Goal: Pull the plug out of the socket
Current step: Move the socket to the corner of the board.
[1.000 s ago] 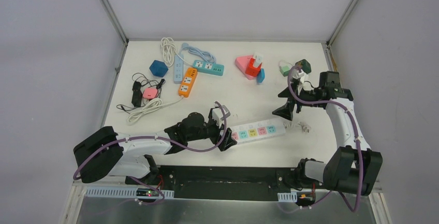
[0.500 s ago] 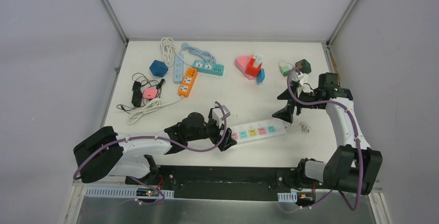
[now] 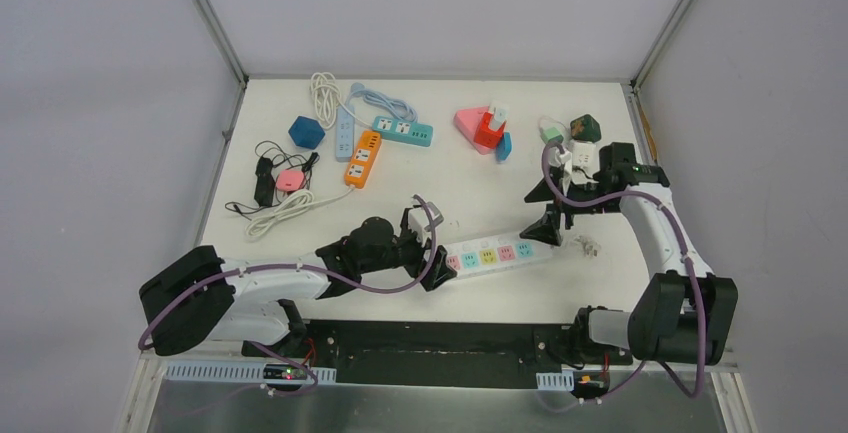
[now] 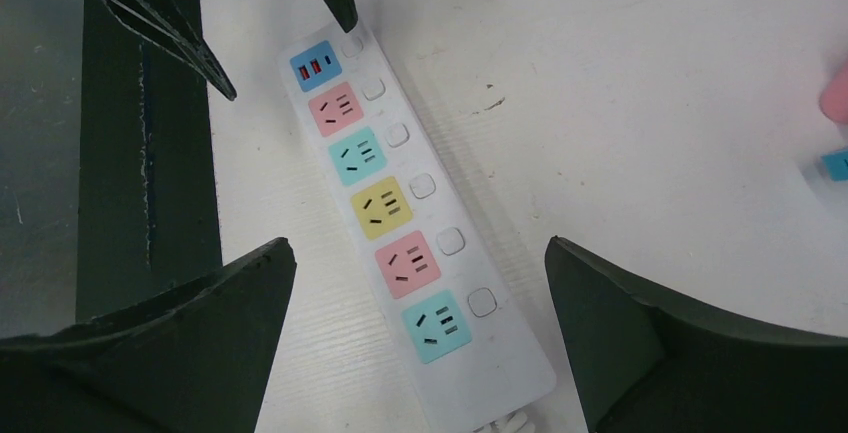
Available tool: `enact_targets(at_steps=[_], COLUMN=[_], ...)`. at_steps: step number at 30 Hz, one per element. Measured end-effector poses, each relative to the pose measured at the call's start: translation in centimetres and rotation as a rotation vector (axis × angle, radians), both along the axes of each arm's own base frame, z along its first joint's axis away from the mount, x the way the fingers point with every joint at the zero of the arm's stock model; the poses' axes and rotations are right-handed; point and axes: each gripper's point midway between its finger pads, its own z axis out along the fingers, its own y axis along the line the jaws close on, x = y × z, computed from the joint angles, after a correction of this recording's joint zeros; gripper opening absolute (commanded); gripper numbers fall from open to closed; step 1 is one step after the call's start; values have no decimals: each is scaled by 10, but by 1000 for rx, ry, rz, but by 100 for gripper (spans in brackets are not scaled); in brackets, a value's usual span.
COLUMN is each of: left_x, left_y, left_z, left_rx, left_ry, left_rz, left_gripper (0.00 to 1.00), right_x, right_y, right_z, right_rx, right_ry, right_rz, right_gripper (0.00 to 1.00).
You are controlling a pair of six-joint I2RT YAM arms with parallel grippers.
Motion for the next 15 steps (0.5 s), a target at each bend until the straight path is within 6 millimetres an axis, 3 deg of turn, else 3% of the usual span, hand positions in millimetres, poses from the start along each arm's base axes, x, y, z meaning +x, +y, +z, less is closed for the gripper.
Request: enact_targets(at_steps=[7, 15], left_x=[4, 14], left_y=[3, 15], left_z=[4, 4], left_rx=[1, 27], left_ry=[-12, -22], left_rz=[29, 104], left_gripper=[99, 99], right_x=[-11, -37], right_y=[14, 34], right_z=[-10, -43], right_rx=[-57, -179], right_ry=[-22, -61], right_rz=[93, 258], right_gripper=[100, 100])
